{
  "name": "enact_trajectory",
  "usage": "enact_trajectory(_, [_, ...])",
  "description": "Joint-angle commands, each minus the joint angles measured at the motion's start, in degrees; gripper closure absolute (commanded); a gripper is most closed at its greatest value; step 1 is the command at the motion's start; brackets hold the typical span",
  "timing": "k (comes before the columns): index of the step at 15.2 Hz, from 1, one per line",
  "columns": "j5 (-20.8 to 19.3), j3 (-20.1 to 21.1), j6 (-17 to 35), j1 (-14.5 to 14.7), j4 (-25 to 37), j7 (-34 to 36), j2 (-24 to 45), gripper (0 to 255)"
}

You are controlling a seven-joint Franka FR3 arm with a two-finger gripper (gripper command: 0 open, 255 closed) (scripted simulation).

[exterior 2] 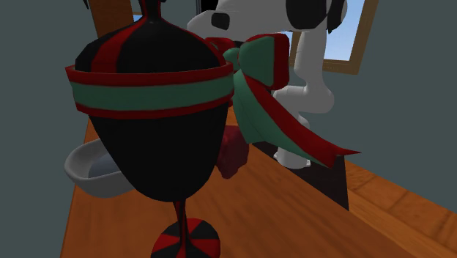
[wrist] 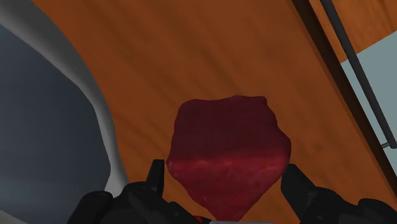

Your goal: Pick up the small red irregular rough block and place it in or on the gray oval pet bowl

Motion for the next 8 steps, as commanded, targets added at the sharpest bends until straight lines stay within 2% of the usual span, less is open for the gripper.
enact_trajectory(1, [-0.1, 0.0, -1.2, 0.0, 1.1, 0.1, -0.1, 255])
enact_trajectory(8, [-0.3, 0.0, -6.6, 0.0, 6.4, 0.6, -0.1, 255])
